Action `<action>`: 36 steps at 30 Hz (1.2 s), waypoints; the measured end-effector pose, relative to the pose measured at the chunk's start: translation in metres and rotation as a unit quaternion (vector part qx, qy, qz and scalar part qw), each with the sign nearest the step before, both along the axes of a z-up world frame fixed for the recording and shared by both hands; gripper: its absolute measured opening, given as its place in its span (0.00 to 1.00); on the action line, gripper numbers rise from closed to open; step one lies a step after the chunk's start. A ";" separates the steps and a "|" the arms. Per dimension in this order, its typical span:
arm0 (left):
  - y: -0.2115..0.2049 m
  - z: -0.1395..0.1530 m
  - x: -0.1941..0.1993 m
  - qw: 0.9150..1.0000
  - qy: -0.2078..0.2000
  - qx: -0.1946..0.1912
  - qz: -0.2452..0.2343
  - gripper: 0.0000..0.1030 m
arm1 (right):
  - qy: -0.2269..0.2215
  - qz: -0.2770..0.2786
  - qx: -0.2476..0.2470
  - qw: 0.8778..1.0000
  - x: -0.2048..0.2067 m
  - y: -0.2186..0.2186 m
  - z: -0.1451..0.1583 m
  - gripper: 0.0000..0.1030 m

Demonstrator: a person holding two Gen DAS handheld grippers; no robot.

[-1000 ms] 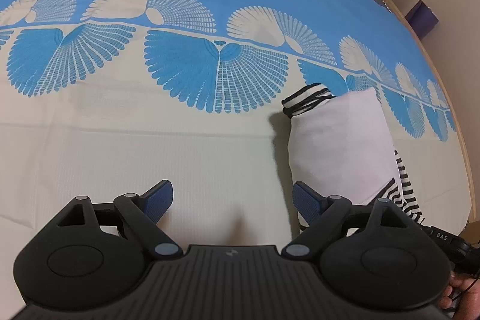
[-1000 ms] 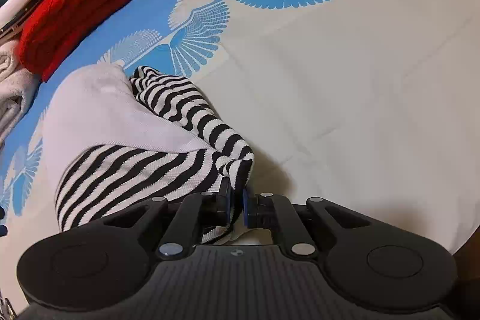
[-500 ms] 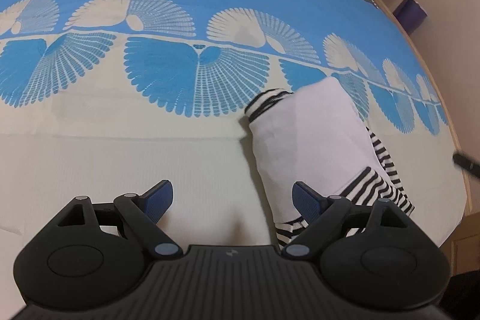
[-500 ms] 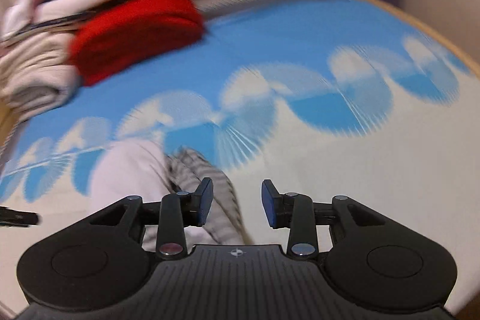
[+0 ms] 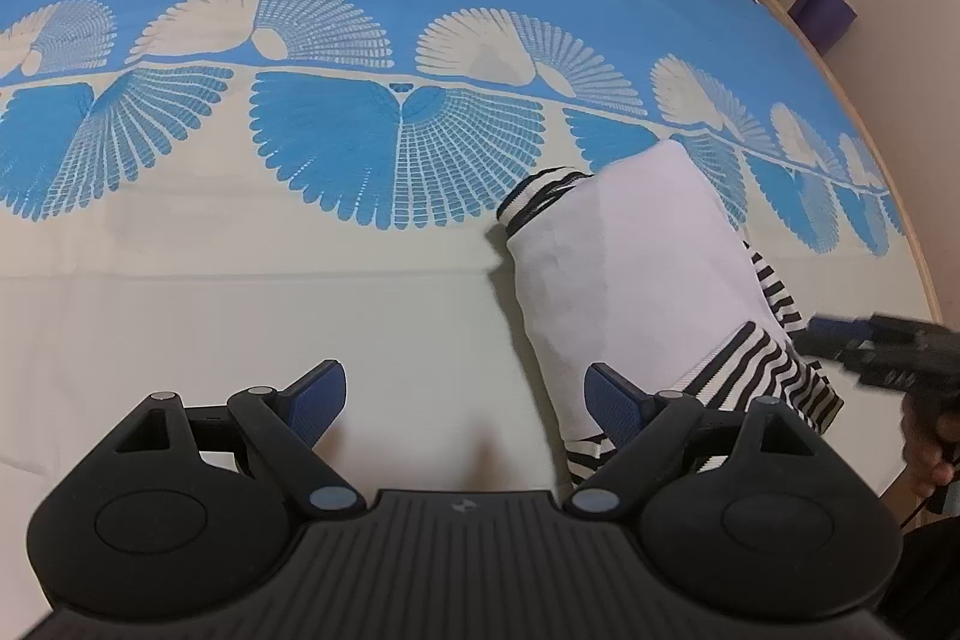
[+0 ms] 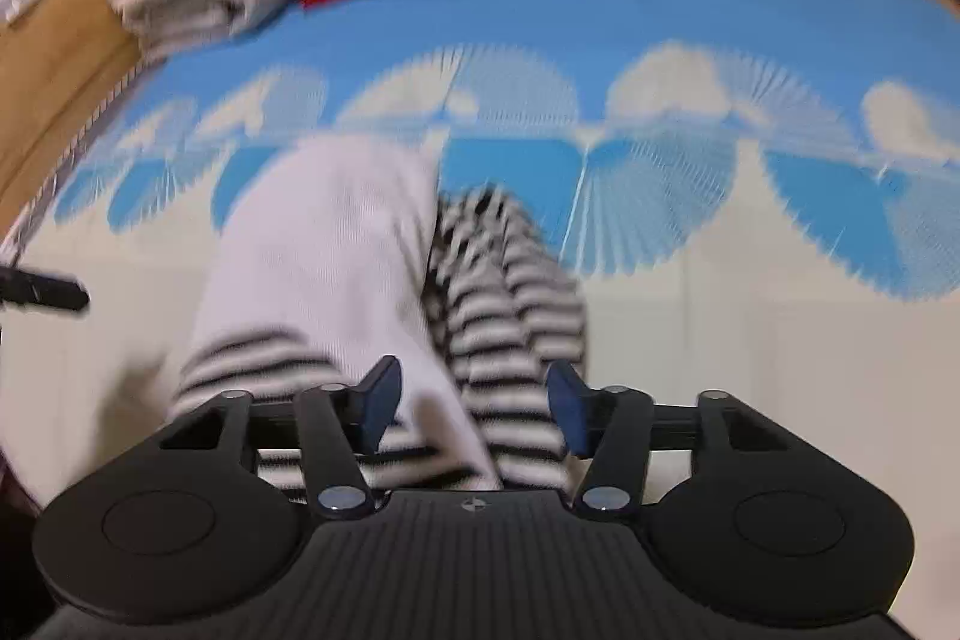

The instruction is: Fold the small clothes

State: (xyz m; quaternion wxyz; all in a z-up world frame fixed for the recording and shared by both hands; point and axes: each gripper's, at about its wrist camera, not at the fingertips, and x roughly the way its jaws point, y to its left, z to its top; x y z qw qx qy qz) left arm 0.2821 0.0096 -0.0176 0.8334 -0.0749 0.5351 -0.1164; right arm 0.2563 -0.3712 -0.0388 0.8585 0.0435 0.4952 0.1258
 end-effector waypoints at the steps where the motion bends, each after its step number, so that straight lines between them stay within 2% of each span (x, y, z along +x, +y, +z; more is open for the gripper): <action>1: 0.001 0.000 0.000 1.000 0.000 -0.001 0.001 0.87 | 0.015 0.009 -0.008 1.000 0.002 0.003 -0.008 0.56; 4: 0.000 0.001 -0.001 1.000 -0.001 -0.001 -0.002 0.87 | 0.037 0.030 -0.049 0.998 0.003 0.013 -0.023 0.56; 7: -0.002 0.002 -0.002 1.000 -0.003 -0.002 -0.008 0.87 | 0.075 0.029 -0.083 0.993 0.002 0.013 -0.038 0.54; 8: -0.003 0.002 -0.002 1.000 -0.003 -0.001 -0.011 0.87 | 0.080 0.029 -0.079 0.993 0.001 0.011 -0.039 0.49; 9: -0.004 0.002 -0.003 1.000 -0.004 0.000 -0.013 0.87 | 0.081 0.029 -0.072 0.994 -0.001 0.009 -0.040 0.35; 10: -0.005 0.002 -0.004 1.000 -0.004 -0.001 -0.016 0.87 | 0.082 0.030 -0.064 0.994 -0.002 0.007 -0.039 0.27; 11: -0.006 0.002 -0.004 1.000 -0.005 -0.001 -0.021 0.87 | 0.085 0.032 -0.054 0.994 -0.004 0.005 -0.038 0.09; 12: -0.008 0.001 -0.004 1.000 -0.006 0.000 -0.026 0.87 | 0.084 0.033 -0.053 0.994 -0.006 0.007 -0.039 0.05; 18: -0.030 -0.004 -0.009 0.998 -0.007 -0.001 -0.066 0.87 | 0.073 0.030 -0.031 0.996 -0.017 -0.003 -0.028 0.04; 22: -0.058 0.002 -0.020 0.992 -0.033 -0.018 -0.124 0.87 | 0.071 0.013 -0.001 0.997 -0.021 -0.021 -0.022 0.04; 26: -0.090 0.005 -0.034 0.979 -0.056 -0.027 -0.192 0.87 | 0.078 0.010 0.005 0.997 -0.026 -0.030 -0.021 0.03; 31: -0.122 0.002 -0.050 0.961 -0.069 -0.021 -0.267 0.84 | 0.120 0.010 -0.001 0.993 -0.039 -0.042 -0.030 0.03; 34: -0.138 -0.008 -0.055 0.950 -0.057 -0.017 -0.306 0.71 | 0.135 0.018 -0.015 0.991 -0.046 -0.046 -0.036 0.03; 36: -0.153 -0.024 -0.056 0.943 -0.035 0.002 -0.331 0.48 | 0.143 0.029 -0.014 0.989 -0.051 -0.046 -0.040 0.03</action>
